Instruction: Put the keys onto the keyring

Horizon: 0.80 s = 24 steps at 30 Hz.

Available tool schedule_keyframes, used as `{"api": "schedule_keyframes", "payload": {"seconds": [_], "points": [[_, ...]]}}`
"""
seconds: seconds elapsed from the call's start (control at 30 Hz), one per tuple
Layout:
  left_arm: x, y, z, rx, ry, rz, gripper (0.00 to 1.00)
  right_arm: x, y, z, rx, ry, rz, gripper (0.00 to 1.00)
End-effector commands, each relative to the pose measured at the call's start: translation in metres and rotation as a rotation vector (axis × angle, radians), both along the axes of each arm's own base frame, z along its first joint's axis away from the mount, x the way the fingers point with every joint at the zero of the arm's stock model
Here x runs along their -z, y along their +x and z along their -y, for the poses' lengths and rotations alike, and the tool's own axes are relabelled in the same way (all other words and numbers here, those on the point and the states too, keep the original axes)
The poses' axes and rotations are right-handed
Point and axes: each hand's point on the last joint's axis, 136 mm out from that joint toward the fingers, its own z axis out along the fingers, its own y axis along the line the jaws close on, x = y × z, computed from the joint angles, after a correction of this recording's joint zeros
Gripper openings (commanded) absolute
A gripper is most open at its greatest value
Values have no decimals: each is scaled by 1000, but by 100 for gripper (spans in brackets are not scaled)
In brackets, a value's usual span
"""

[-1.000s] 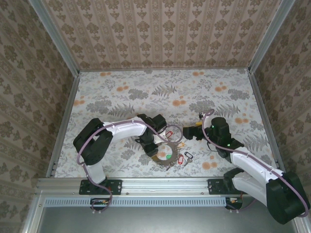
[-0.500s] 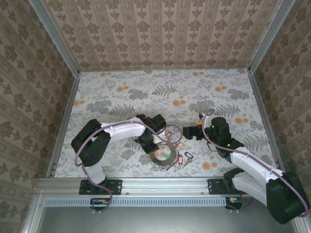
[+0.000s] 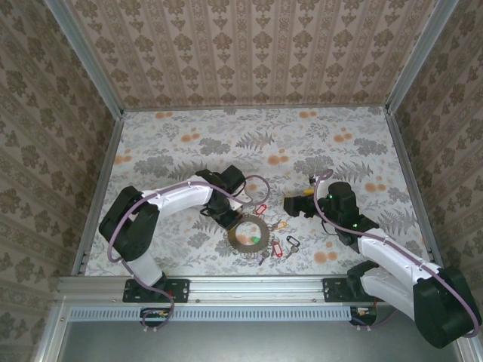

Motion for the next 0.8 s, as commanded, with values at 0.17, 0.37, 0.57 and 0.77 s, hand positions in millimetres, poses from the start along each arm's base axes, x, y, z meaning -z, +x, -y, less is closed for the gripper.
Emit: {"api": "schedule_keyframes", "payload": {"seconds": [0.17, 0.37, 0.57, 0.77], "points": [[10, 0, 10, -50, -55, -35, 0, -11, 2, 0, 3, 10, 32, 96], [16, 0, 0, -45, -5, -25, 0, -14, 5, 0, 6, 15, 41, 96], [17, 2, -2, -40, 12, -7, 8, -16, 7, -2, -1, 16, 42, 96], [21, -1, -6, -31, 41, -11, 17, -18, 7, -1, 1, 12, 45, 96]]}}
